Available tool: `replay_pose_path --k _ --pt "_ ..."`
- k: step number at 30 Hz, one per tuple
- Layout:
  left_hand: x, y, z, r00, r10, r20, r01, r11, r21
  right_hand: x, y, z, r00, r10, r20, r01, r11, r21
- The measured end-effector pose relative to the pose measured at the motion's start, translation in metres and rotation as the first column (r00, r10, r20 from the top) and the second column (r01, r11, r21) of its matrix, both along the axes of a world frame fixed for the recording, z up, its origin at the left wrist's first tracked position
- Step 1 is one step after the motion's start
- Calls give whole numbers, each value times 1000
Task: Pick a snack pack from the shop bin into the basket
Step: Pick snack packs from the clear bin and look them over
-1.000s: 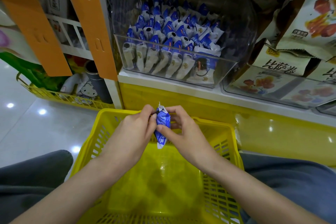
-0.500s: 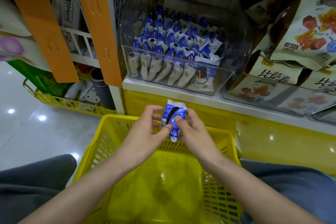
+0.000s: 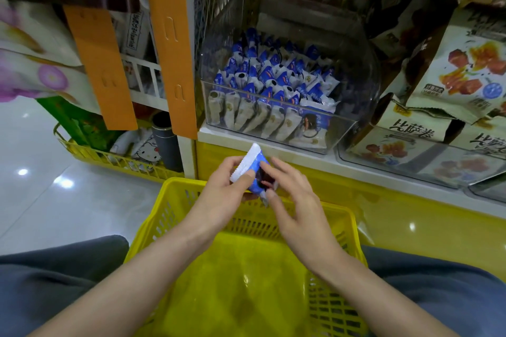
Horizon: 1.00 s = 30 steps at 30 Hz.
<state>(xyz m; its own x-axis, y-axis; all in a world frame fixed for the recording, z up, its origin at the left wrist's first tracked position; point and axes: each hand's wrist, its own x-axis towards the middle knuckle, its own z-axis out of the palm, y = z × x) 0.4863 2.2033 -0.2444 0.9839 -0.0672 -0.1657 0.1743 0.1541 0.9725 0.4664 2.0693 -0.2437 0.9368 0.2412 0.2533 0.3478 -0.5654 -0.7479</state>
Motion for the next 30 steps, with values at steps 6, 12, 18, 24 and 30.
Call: replay_pose_path --k 6,12,18,24,30 --pt "-2 -3 8 997 30 68 -23 995 -92 11 -8 13 957 -166 -240 215 957 197" --pt "-5 -1 15 989 51 140 -50 999 -6 11 -24 24 877 103 -470 120 899 422" --pt "-8 -2 20 948 -80 308 -21 950 312 -1 -22 29 935 56 -350 85 923 376" --pt "14 2 51 819 -228 527 -146 805 575 20 -42 70 984 -105 -143 145 940 308" --pt "71 -14 83 733 -317 601 -273 672 688 76 -69 129 946 -318 64 297 928 224"
